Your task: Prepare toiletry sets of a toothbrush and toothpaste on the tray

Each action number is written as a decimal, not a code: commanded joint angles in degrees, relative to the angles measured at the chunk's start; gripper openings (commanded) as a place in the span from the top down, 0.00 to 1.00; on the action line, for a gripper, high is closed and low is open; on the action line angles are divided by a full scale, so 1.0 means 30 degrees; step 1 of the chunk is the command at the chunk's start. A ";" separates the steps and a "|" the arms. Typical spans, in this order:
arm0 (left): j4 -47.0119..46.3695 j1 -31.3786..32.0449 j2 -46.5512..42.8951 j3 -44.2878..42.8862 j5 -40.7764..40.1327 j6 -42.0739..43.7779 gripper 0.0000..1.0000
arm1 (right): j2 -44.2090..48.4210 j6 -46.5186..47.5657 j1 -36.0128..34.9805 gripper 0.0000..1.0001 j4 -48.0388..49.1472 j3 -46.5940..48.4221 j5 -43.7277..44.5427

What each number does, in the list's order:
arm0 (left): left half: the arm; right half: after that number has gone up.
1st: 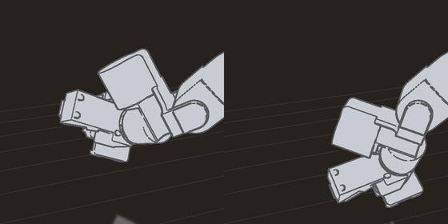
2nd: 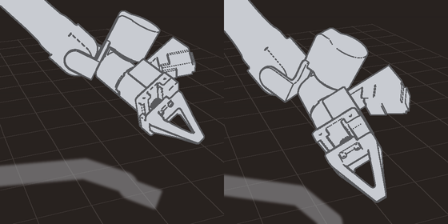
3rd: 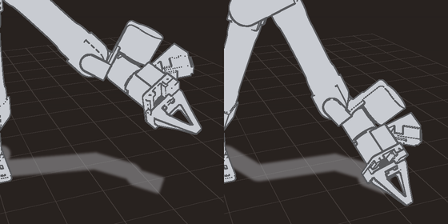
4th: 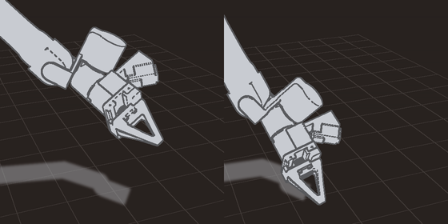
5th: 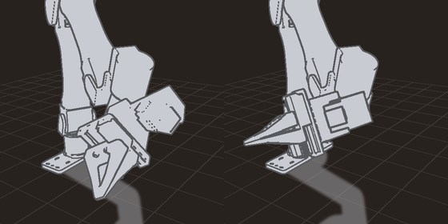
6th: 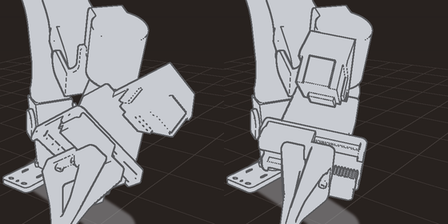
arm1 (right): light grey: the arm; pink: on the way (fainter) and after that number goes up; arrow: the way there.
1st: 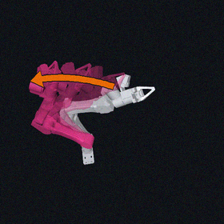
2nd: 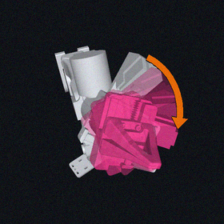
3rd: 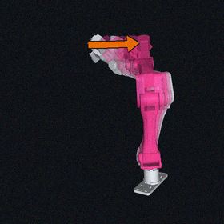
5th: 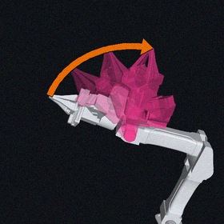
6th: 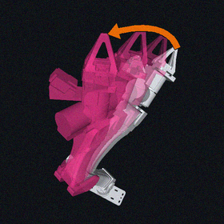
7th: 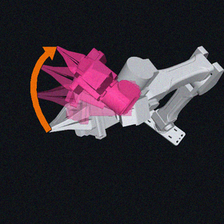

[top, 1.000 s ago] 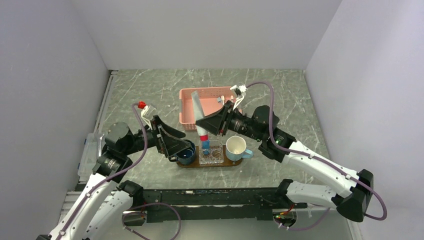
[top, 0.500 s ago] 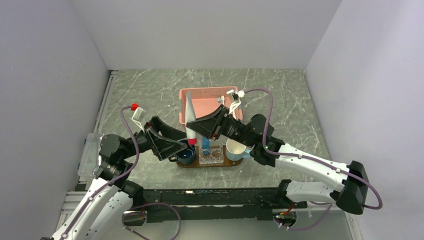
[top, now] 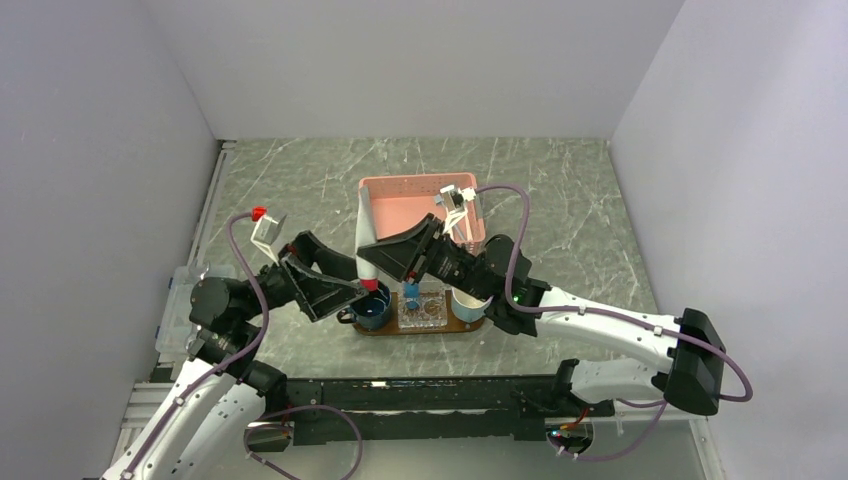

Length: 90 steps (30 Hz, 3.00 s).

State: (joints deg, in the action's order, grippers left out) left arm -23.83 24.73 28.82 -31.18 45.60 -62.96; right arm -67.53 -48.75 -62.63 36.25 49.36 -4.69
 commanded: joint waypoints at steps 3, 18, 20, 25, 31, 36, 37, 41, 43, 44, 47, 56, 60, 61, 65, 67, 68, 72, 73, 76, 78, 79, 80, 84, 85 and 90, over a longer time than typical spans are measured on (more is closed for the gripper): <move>-0.1474 0.0102 -0.0157 -0.0256 -0.0071 -0.0639 0.22 | -0.0173 0.0547 -0.0500 0.70 0.2802 0.1295 0.1081; -0.0474 0.0188 -0.0516 -0.0410 -0.0128 0.0141 0.78 | -0.0289 0.0918 -0.1231 0.69 0.3471 0.1107 0.2098; 0.0076 0.0179 -0.0524 -0.0510 -0.0255 0.0566 0.95 | -0.0157 0.0975 -0.1255 0.64 0.3370 0.1002 0.2220; 0.1543 0.0193 -0.0497 -0.0621 -0.0444 0.1636 1.00 | 0.0369 0.1241 -0.1297 0.47 0.2524 0.0727 0.2237; 0.3765 0.0202 -0.0238 -0.1098 -0.0296 0.3382 1.00 | 0.1494 0.2176 -0.1285 0.33 -0.0013 0.0605 0.2309; 0.6982 0.0184 -0.0060 -0.1973 -0.0165 0.6034 1.00 | 0.2621 0.3339 -0.1299 0.27 -0.4120 0.1370 0.3071; 0.7598 0.0185 -0.0038 -0.2209 -0.0061 0.6534 1.00 | 0.2826 0.3603 -0.1297 0.27 -0.5086 0.1583 0.3374; 1.0683 0.0201 0.0146 -0.3014 0.0214 0.8708 1.00 | 0.3750 0.4456 -0.1300 0.25 -0.8394 0.2303 0.3994; 1.2496 0.0208 0.0315 -0.3544 0.0091 1.0078 1.00 | 0.4140 0.4858 -0.1266 0.23 -0.9942 0.2553 0.4228; 1.3326 0.0236 0.0401 -0.3786 -0.0022 1.0691 1.00 | 0.4294 0.5074 -0.1293 0.23 -1.0589 0.2697 0.4240; 1.5261 0.0272 0.0600 -0.4387 -0.0017 1.2269 1.00 | 0.4510 0.5320 -0.1271 0.22 -1.2833 0.3472 0.4594; 2.1351 0.1450 0.1325 -0.7007 -0.1747 1.6380 1.00 | 0.3054 0.5462 -0.0810 0.22 -1.9416 0.7203 0.5183; 2.3340 0.3098 0.1714 -0.8100 -0.4104 1.7342 1.00 | 0.2298 0.5140 -0.0130 0.22 -2.0942 0.8447 0.3852; 2.3712 0.3600 0.1868 -0.8358 -0.4835 1.7480 1.00 | 0.2108 0.4976 0.0120 0.22 -2.1312 0.8708 0.3457; 2.4861 0.6040 0.2714 -0.9250 -0.7968 1.7727 1.00 | 0.1855 0.4191 0.1947 0.22 -2.1568 0.8913 0.0242; 2.5456 0.7363 0.3201 -0.9821 -1.0065 1.7829 1.00 | 0.1816 0.3715 0.3012 0.22 -2.1523 0.8702 -0.1242; 2.5625 0.8008 0.3399 -1.0016 -1.1106 1.7874 1.00 | 0.1817 0.3547 0.3439 0.22 -2.1532 0.8615 -0.1919; 2.6251 0.9803 0.4312 -1.0583 -1.3910 1.8074 1.00 | 0.1413 0.3195 0.4472 0.23 -2.1506 0.8286 -0.4242; 2.6255 1.0085 0.4475 -1.0605 -1.4355 1.8154 1.00 | 0.1239 0.3098 0.4599 0.23 -2.1453 0.8197 -0.4835; 2.6136 1.0844 0.4843 -1.0658 -1.5134 1.8311 1.00 | 0.0766 0.2822 0.4859 0.24 -2.1090 0.7677 -0.6031; 2.6099 1.1358 0.5070 -1.0653 -1.6069 1.8454 1.00 | 0.0511 0.2655 0.5005 0.26 -2.0809 0.7436 -0.6539; 2.6093 1.1579 0.5152 -1.0629 -1.6449 1.8502 1.00 | 0.0332 0.2561 0.5058 0.27 -2.0634 0.7289 -0.6957; 2.6017 1.1787 0.5221 -1.0561 -1.6753 1.8544 1.00 | 0.0134 0.2517 0.5101 0.27 -2.0476 0.7230 -0.7288; 2.5702 1.2600 0.5236 -1.0509 -1.7367 1.8713 1.00 | -0.0690 0.2444 0.5147 0.30 -2.0303 0.7161 -0.8053; 2.5637 1.2738 0.5183 -1.0508 -1.7505 1.8750 1.00 | -0.0866 0.2451 0.5156 0.30 -2.0252 0.7133 -0.8212; 2.5509 1.3260 0.5102 -1.0409 -1.7867 1.8850 1.00 | -0.1506 0.2168 0.5199 0.37 -1.9372 0.6841 -0.9522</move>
State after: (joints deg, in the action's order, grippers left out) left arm 55.79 63.20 44.88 -60.45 -5.17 -7.51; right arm -71.72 -40.75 -47.27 -26.46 70.43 -28.12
